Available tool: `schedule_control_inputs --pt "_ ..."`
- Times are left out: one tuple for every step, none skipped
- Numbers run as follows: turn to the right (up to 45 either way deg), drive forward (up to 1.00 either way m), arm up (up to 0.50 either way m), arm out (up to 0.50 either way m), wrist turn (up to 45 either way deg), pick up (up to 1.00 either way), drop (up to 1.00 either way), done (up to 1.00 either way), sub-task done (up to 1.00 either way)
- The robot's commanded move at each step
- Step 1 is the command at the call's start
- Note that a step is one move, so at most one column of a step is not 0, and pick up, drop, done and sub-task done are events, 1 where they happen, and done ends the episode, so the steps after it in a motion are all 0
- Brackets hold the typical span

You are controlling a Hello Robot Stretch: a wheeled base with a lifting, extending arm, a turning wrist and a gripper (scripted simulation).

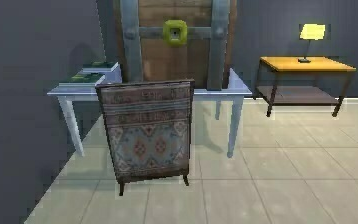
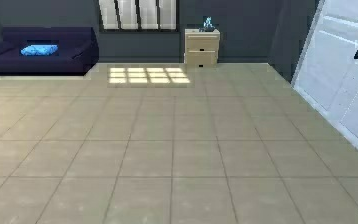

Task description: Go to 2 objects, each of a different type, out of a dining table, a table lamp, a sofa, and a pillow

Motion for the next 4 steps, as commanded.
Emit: schedule_control_inputs --pt "18.0 0.00 0.00 0.00 0.0 0.00 0.00 0.00 0.00" --pt "0.0 0.60 0.00 0.00 0.0 0.00 0.00 0.00 0.00" --pt "-33.0 0.00 0.00 0.00 0.0 0.00 0.00 0.00 0.00" --pt "0.0 0.00 0.00 0.00 0.0 0.00 0.00 0.00 1.00"
